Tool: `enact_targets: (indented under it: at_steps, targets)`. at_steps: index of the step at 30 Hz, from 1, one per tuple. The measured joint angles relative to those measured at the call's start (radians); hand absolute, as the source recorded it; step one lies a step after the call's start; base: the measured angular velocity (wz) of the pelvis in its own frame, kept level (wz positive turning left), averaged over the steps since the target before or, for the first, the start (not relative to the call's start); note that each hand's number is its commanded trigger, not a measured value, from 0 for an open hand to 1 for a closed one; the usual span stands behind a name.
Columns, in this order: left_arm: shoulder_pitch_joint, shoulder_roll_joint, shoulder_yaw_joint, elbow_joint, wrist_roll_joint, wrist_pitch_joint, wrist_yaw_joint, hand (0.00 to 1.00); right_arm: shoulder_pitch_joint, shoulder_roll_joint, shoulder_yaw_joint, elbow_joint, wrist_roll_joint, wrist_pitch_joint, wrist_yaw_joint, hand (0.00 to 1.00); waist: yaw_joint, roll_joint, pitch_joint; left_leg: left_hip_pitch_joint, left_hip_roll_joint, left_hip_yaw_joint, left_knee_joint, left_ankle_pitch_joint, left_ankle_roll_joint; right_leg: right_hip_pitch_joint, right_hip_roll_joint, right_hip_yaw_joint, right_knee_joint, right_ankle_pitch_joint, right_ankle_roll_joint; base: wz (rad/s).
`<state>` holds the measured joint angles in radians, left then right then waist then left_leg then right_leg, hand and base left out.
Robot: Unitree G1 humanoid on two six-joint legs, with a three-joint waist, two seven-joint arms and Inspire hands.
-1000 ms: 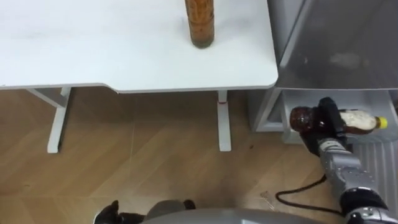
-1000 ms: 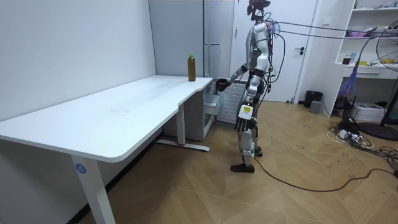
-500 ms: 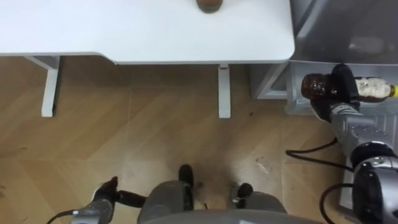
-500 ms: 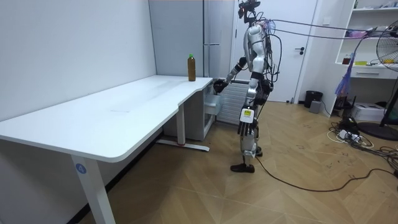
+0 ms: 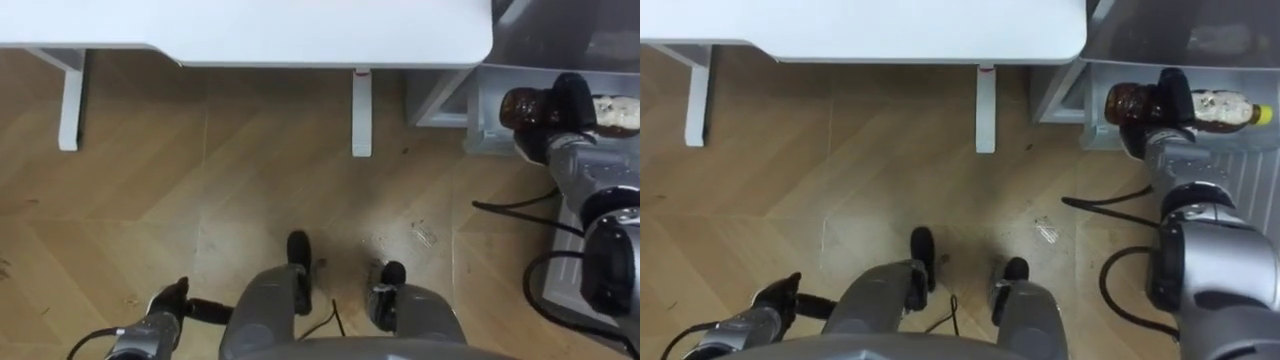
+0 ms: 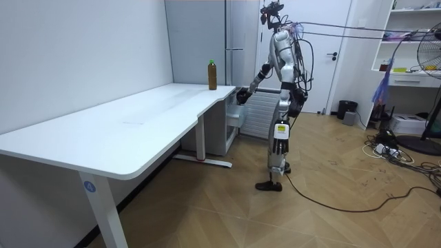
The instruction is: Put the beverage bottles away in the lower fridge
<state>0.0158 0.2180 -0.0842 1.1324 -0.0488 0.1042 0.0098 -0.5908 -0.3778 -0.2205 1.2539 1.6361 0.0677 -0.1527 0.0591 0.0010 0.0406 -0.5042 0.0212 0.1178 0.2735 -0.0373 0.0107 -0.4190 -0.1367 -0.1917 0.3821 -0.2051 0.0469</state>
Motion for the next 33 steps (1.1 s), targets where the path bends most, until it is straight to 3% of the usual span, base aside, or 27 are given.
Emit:
enact_targets:
  at_steps: [5, 13, 14, 15, 16, 21, 33]
  targets:
    - [0.001, 0.014, -0.02, 0.008, -0.004, 0.006, 0.006, 0.0, -0.013, -0.03, 0.0, 0.0, -0.027, 0.002, -0.025, 1.0, 0.024, -0.004, 0.0028, -0.022, -0.005, 0.012, 0.001, 0.001, 0.0, -0.045, -0.016, 0.002, 0.041, -0.013, -0.004, -0.03]
    - [0.0, 0.021, -0.031, 0.006, -0.027, 0.003, 0.017, 0.0, -0.034, -0.053, 0.0, 0.007, -0.036, 0.024, -0.049, 1.0, 0.023, -0.012, 0.0073, -0.03, -0.019, 0.018, 0.002, 0.003, 0.002, -0.073, -0.037, 0.004, 0.084, -0.034, -0.001, 0.01]
    - [0.0, 0.023, -0.031, 0.006, -0.028, 0.001, 0.02, 0.0, -0.035, -0.058, 0.0, 0.007, -0.036, 0.024, -0.053, 0.85, 0.023, -0.012, 0.0077, -0.034, -0.019, 0.019, 0.004, 0.003, 0.003, -0.079, -0.037, 0.005, 0.085, -0.035, -0.001, 0.0]
    - [0.0, 0.025, -0.031, 0.006, -0.029, 0.0, 0.021, 0.0, -0.041, -0.062, 0.0, 0.007, -0.036, 0.024, -0.056, 0.33, 0.024, -0.016, 0.0097, -0.039, -0.019, 0.02, 0.005, 0.004, 0.003, -0.087, -0.037, 0.008, 0.089, -0.039, -0.002, 0.0]
    - [0.0, 0.025, -0.031, 0.007, -0.029, 0.0, 0.022, 0.0, -0.044, -0.064, 0.0, 0.008, -0.035, 0.024, -0.056, 0.0, 0.024, -0.016, 0.0097, -0.043, -0.018, 0.02, 0.007, 0.005, 0.002, -0.091, -0.037, 0.008, 0.09, -0.039, -0.003, 0.0]
    - [0.0, 0.025, -0.037, 0.007, -0.029, 0.001, 0.022, 0.0, -0.06, -0.083, 0.0, 0.014, -0.035, 0.024, -0.079, 0.0, 0.025, -0.017, 0.0101, -0.065, -0.016, 0.02, 0.022, 0.005, 0.002, -0.116, -0.037, 0.011, 0.11, -0.042, -0.005, 0.0]
    - [0.0, 0.026, -0.042, 0.006, -0.029, 0.0, 0.022, 0.0, -0.087, -0.085, 0.001, 0.03, -0.034, 0.027, -0.119, 0.0, 0.027, -0.017, 0.0099, -0.076, -0.015, 0.016, 0.037, 0.006, 0.003, -0.121, -0.038, 0.009, 0.121, -0.043, -0.006, 0.0]
